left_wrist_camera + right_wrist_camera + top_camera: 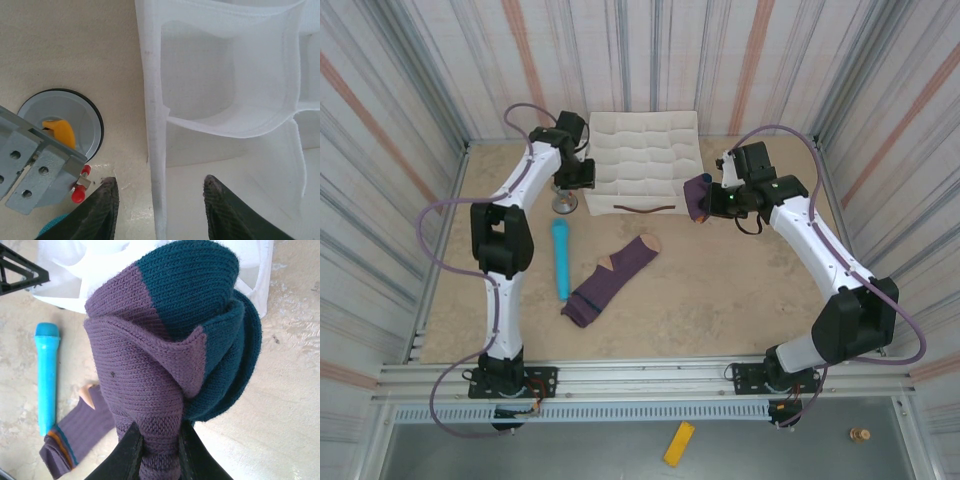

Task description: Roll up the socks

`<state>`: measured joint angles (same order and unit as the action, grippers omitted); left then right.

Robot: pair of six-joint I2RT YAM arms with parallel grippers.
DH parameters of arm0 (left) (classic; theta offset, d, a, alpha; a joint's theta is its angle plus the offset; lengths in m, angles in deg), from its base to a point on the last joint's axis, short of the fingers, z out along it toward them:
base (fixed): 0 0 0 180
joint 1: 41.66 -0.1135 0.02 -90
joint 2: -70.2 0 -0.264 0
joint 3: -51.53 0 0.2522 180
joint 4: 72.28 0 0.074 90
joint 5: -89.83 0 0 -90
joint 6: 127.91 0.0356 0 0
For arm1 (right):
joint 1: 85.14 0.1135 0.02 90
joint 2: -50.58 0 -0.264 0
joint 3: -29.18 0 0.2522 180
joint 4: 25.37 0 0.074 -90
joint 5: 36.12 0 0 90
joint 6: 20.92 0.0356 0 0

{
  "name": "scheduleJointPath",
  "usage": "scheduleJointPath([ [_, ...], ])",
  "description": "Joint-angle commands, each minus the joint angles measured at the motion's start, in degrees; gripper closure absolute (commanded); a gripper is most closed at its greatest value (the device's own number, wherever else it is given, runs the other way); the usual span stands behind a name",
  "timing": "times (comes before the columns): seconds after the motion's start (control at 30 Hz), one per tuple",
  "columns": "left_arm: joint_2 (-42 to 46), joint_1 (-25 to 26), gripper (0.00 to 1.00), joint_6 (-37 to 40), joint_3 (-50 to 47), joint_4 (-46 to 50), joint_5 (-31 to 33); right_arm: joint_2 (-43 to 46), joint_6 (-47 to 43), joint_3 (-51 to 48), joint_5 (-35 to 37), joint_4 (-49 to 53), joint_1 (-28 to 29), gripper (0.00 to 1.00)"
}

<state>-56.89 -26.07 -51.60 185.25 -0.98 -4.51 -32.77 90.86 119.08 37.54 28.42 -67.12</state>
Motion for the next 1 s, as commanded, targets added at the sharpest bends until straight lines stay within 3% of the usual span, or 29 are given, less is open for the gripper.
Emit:
scheduleJointPath([
  [0.0, 0.5, 0.1, 0.55, 1.1, -0.3, 2.5, 0.7, -0.6, -1.7, 0.3, -0.8, -0.1, 0.3, 1.00],
  [0.23, 1.6, 1.1, 0.79, 0.5, -3.7, 2.5, -1.3, -2.6, -4.5, 3.7, -0.3, -0.4, 0.4, 1.00],
  [0.47, 4.3, 3.5, 0.93, 0.3, -7.9, 2.6, -0.9, -4.1, -7.9, 7.3, 2.7, 1.7, 0.6, 1.00],
  [0.97, 13.5, 7.0, 0.99, -3.0, -19.7, -0.2, 0.2, -7.4, -14.2, 12.2, 7.4, 3.7, 3.6, 1.00],
])
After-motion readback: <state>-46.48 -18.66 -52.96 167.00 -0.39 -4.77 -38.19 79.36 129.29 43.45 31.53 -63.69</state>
